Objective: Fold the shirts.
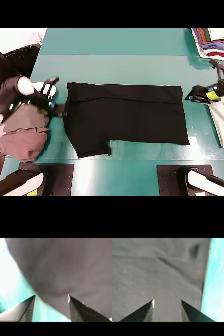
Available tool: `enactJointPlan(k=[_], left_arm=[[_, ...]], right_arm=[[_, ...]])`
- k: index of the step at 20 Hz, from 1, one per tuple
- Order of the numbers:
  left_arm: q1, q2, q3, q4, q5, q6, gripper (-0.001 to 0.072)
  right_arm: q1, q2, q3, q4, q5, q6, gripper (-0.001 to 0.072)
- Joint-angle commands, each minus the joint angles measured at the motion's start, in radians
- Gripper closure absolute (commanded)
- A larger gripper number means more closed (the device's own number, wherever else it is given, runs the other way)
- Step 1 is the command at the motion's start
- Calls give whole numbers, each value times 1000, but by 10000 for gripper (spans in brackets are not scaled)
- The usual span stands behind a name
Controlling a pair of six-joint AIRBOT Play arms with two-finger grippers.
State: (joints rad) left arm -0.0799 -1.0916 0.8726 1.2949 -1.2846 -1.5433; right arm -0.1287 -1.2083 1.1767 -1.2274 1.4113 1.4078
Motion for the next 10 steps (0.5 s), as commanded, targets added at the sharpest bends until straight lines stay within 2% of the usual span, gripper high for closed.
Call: enactJointPlan(k=[1,5,10], left_arm=[[0,229,-293,-90,15,-55,223],[-1,297,-462,-217,91,-59,223],[-1,297,-518,-304,233,-54,224]], right_arm=[[-52,119,-123,47,-18,-15,314],[-82,164,-179,173,-40,-50,315],[-80,171,-180,186,-50,-52,315]])
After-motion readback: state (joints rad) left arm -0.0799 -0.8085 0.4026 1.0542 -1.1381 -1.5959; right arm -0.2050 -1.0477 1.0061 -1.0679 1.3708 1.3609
